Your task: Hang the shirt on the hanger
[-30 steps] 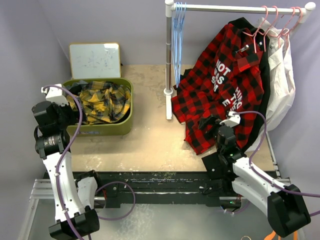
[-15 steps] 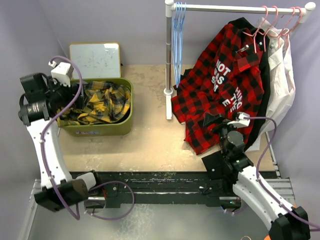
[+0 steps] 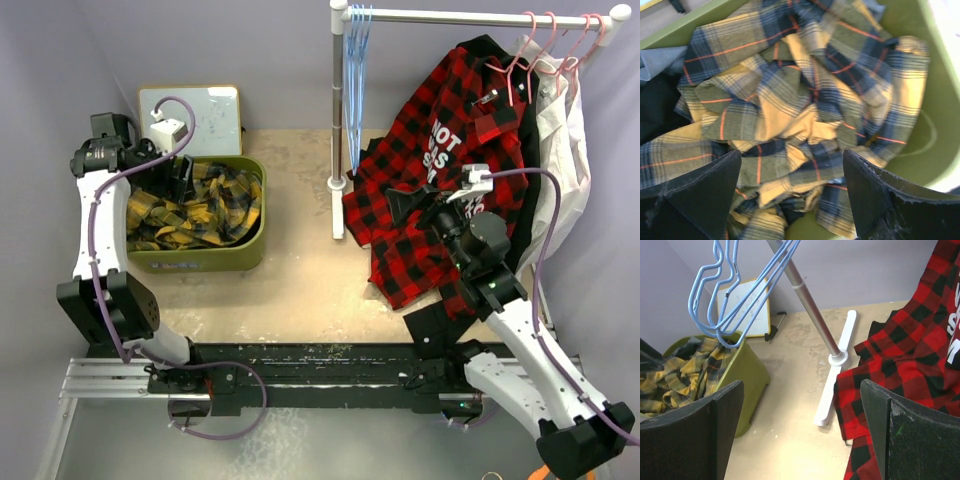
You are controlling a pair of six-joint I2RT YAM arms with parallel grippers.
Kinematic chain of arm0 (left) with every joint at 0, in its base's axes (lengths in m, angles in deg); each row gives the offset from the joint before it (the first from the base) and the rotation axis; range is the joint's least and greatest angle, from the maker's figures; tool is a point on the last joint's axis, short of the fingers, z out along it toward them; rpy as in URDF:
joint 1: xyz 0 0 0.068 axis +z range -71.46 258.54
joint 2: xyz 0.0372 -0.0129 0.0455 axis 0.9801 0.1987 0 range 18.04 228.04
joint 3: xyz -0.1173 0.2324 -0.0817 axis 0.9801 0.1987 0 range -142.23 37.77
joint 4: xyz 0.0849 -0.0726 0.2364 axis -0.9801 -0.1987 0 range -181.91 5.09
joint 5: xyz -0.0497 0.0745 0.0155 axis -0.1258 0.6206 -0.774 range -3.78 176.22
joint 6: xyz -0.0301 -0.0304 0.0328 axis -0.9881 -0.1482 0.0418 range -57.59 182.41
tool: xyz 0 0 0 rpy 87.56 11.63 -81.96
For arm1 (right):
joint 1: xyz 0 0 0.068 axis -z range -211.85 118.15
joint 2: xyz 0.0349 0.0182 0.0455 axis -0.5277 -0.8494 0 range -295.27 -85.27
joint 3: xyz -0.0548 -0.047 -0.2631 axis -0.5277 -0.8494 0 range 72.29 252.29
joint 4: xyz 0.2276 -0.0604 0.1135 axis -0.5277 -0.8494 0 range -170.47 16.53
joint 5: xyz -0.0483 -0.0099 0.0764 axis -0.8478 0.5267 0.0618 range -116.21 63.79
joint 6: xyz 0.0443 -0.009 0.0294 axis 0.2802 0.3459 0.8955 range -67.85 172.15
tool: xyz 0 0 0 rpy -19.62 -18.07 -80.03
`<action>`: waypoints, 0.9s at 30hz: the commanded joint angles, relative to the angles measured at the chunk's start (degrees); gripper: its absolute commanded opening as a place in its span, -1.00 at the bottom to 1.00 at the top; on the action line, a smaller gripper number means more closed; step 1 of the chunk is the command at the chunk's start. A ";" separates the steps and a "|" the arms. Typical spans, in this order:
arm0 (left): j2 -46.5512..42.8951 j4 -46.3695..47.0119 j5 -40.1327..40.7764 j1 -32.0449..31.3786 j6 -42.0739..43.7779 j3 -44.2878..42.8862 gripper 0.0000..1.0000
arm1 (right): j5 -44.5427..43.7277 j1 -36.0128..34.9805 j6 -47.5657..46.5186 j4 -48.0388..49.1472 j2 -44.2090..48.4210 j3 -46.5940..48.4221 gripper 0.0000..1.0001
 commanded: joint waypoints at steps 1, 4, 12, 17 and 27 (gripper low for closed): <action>2.26 8.43 5.72 0.15 2.31 1.59 0.65 | 2.54 -0.17 -4.30 -2.71 -1.26 4.57 1.00; 5.80 10.73 6.57 0.15 2.83 1.89 0.55 | 4.51 -0.19 -4.57 -2.94 -2.57 5.08 1.00; 10.15 11.11 3.16 -1.40 6.27 5.85 -0.08 | 20.59 -0.25 -8.30 -1.23 -1.58 6.41 1.00; 9.37 9.56 1.00 -1.87 6.65 5.85 -1.00 | 29.29 -2.34 -11.80 0.64 -2.18 7.76 1.00; -3.89 2.20 -8.51 -8.13 -1.22 -9.29 -1.00 | 22.73 -12.99 -21.60 6.79 -17.35 18.76 1.00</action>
